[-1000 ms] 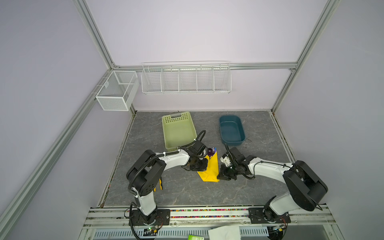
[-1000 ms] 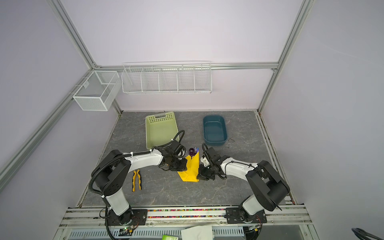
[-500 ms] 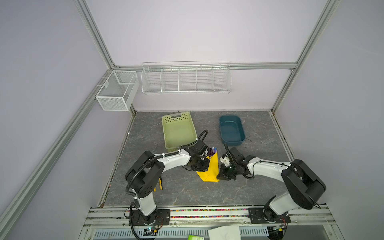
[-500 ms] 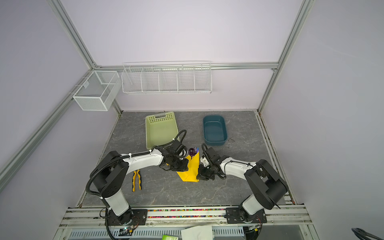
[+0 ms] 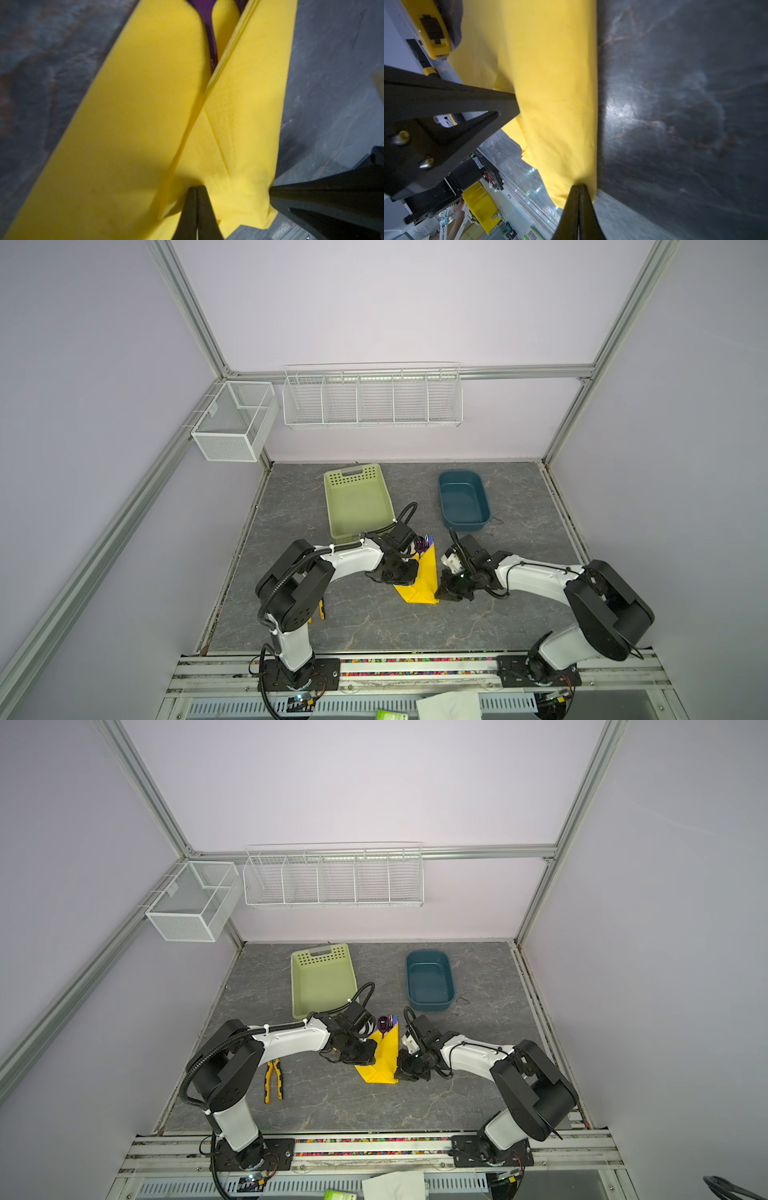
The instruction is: Place the utensils on the paper napkin and roll it up
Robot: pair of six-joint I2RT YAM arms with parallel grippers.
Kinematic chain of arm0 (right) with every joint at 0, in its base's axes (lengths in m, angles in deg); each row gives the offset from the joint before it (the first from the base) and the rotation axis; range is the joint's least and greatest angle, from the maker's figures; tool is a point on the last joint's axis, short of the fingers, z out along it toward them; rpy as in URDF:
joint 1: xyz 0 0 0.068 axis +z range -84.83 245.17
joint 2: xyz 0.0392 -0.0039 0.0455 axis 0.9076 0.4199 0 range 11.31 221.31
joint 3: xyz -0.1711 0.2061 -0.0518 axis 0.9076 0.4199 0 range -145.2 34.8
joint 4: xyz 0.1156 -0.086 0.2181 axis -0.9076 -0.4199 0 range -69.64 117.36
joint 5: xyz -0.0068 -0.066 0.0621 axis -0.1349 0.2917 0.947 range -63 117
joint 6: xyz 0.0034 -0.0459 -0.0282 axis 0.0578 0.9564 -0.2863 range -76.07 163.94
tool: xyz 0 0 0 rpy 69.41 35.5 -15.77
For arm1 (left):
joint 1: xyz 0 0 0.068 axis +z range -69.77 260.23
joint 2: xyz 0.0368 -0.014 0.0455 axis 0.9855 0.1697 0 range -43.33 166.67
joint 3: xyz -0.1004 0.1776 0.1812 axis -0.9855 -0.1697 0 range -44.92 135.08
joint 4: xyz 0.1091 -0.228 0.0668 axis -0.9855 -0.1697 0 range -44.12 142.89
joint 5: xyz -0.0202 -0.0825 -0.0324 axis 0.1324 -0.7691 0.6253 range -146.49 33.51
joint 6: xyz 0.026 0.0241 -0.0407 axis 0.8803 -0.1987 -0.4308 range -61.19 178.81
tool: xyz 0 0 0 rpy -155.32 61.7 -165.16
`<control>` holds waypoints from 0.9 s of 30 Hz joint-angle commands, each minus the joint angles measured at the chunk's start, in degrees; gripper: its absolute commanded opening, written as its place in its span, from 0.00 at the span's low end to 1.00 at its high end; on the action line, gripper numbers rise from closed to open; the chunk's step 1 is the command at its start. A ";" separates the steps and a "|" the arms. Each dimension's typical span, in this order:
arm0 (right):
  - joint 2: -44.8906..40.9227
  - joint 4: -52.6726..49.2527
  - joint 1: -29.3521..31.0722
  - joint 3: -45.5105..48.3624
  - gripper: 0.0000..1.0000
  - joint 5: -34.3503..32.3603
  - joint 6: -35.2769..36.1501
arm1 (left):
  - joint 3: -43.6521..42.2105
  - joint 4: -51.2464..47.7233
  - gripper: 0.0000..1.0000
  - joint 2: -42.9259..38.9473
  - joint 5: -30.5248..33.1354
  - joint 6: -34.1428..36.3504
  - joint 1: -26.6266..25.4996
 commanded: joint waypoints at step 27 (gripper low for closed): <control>4.61 -5.47 -3.48 -5.27 0.07 -5.09 4.10 | 0.31 -1.78 0.00 1.57 1.95 1.23 -0.25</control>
